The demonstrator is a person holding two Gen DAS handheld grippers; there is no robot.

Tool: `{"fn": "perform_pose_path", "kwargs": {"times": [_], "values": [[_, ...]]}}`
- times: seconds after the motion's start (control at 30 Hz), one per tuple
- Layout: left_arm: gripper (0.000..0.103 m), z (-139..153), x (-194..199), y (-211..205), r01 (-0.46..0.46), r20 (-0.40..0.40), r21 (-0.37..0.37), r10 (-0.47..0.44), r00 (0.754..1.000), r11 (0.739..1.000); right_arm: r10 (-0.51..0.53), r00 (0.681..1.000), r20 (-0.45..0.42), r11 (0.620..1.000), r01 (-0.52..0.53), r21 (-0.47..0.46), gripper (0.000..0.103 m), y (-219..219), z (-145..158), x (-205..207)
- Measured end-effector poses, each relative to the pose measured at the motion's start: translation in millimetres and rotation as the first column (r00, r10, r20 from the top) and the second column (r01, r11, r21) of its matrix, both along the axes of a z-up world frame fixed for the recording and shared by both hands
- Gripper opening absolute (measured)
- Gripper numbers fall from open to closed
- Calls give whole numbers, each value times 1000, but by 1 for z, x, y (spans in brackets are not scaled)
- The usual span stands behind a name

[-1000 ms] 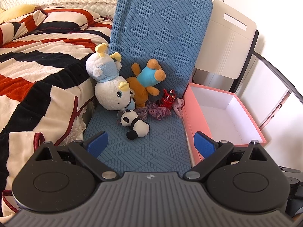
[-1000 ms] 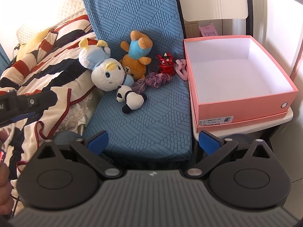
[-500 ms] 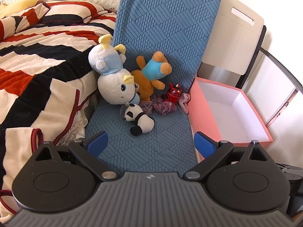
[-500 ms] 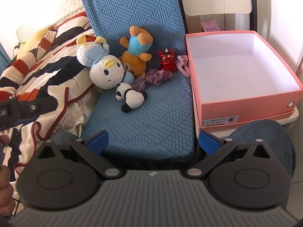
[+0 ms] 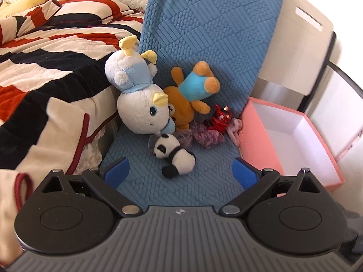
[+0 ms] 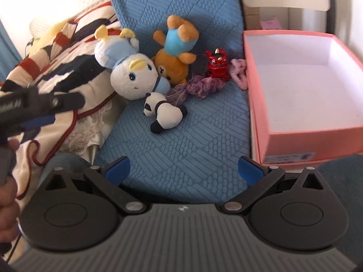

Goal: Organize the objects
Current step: 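Move right tool toward the panda while left tool approaches the white penguin plush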

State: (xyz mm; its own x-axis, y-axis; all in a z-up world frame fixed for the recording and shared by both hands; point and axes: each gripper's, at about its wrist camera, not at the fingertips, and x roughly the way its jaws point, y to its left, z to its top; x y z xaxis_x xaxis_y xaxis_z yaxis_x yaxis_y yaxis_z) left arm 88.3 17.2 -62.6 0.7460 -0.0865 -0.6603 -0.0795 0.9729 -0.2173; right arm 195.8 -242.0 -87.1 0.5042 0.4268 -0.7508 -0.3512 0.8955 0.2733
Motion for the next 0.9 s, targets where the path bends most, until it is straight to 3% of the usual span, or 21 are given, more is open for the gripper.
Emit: {"fn": "perform_pose_path", "kwargs": {"times": [0.1,0.17,0.3,0.53,0.63,0.8,0.9], "values": [[99,-2,26,6,-56,4,-13,56,998,998,23,1000,18,1000,-23,4,103,5,-9,15],[99,1,35,7,-56,51,-10,57,997,998,26,999,27,1000,-26,8,103,5,-14,24],[99,-4,62,12,-69,50,-21,70,996,997,43,998,43,999,-44,20,103,10,-18,43],[99,-42,104,33,-135,5,-23,135,991,991,71,995,71,997,-73,20,103,25,-33,75],[99,-59,121,47,-182,-19,-4,182,983,983,131,988,80,990,-125,-66,103,42,-46,82],[99,-75,141,61,-237,-3,35,238,971,971,216,974,72,976,-215,-24,98,57,-59,92],[99,-83,154,70,-276,-1,30,276,961,961,257,959,117,966,-255,-34,95,68,-61,98]]}}
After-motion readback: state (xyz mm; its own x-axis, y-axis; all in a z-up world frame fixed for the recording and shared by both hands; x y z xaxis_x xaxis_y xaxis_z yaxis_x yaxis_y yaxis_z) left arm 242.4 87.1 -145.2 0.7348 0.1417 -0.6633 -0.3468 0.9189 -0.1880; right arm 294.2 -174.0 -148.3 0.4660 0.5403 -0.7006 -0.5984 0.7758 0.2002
